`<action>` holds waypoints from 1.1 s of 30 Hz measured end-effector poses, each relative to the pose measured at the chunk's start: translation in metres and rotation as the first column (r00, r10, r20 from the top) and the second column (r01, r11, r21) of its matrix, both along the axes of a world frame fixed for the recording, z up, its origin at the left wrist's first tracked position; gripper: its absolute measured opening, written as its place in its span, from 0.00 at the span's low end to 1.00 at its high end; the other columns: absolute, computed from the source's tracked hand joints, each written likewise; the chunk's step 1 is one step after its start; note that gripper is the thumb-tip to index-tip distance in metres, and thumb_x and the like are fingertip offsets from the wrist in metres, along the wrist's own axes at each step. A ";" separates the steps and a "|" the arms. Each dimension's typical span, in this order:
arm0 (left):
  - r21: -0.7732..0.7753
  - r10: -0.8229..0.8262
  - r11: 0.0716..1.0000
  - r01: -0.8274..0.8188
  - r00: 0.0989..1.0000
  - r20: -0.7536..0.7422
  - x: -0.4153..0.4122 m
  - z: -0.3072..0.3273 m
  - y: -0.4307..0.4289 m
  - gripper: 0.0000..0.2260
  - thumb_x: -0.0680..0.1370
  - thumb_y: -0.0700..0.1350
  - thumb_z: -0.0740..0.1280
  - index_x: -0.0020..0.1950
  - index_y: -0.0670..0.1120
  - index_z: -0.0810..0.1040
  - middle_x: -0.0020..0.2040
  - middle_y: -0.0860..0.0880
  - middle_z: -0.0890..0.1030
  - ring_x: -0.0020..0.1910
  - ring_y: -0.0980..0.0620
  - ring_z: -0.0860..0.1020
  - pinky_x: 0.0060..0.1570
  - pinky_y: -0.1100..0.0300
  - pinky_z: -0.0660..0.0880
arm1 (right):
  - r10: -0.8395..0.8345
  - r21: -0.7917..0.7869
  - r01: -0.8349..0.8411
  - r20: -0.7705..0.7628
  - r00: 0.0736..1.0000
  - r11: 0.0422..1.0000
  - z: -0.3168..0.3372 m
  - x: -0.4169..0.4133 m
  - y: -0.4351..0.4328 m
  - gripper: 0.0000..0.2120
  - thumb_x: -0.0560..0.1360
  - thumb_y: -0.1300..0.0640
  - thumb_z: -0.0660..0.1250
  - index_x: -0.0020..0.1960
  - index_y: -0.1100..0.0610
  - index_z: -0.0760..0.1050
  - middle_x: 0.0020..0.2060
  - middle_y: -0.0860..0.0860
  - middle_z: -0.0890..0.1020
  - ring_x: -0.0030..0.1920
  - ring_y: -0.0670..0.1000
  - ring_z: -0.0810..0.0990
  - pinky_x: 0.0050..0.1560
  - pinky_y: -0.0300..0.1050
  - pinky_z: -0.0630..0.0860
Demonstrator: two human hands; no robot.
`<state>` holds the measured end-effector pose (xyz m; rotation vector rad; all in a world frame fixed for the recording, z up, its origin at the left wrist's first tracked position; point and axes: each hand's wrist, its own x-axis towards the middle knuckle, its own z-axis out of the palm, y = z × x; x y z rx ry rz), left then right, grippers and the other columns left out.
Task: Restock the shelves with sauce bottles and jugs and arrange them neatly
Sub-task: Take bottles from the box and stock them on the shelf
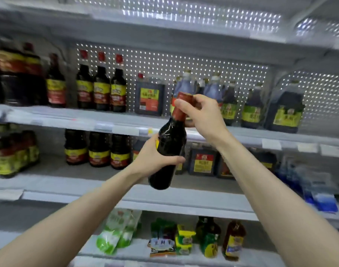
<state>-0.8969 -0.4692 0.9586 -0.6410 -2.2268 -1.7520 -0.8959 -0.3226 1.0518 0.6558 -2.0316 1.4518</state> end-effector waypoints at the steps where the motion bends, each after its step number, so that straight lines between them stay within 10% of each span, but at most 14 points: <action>1: 0.005 0.026 1.000 -0.026 0.999 -0.032 0.004 0.010 -0.005 0.25 0.64 0.40 0.80 0.57 0.50 0.75 0.50 0.56 0.82 0.46 0.66 0.79 0.44 0.72 0.73 | 0.029 -0.012 -0.029 -0.014 0.999 0.999 0.010 0.003 -0.005 0.07 0.73 0.50 0.73 0.43 0.53 0.79 0.36 0.46 0.82 0.39 0.45 0.80 0.47 0.44 0.77; 16: 0.020 0.163 0.987 -0.161 0.978 -0.132 0.028 0.070 -0.104 0.26 0.61 0.45 0.77 0.57 0.48 0.74 0.49 0.49 0.82 0.47 0.57 0.81 0.45 0.63 0.76 | 0.413 0.021 -0.419 0.125 0.902 0.908 0.042 0.004 -0.118 0.15 0.75 0.52 0.70 0.53 0.64 0.78 0.44 0.52 0.85 0.44 0.48 0.84 0.46 0.38 0.78; 33: -0.050 0.091 0.994 -0.102 0.978 -0.186 -0.065 0.079 -0.339 0.26 0.66 0.40 0.79 0.59 0.50 0.73 0.50 0.54 0.81 0.48 0.62 0.80 0.45 0.69 0.74 | 0.313 0.004 -0.314 0.061 0.948 0.949 0.047 -0.076 -0.350 0.12 0.77 0.52 0.68 0.51 0.62 0.79 0.45 0.52 0.85 0.44 0.47 0.84 0.43 0.36 0.78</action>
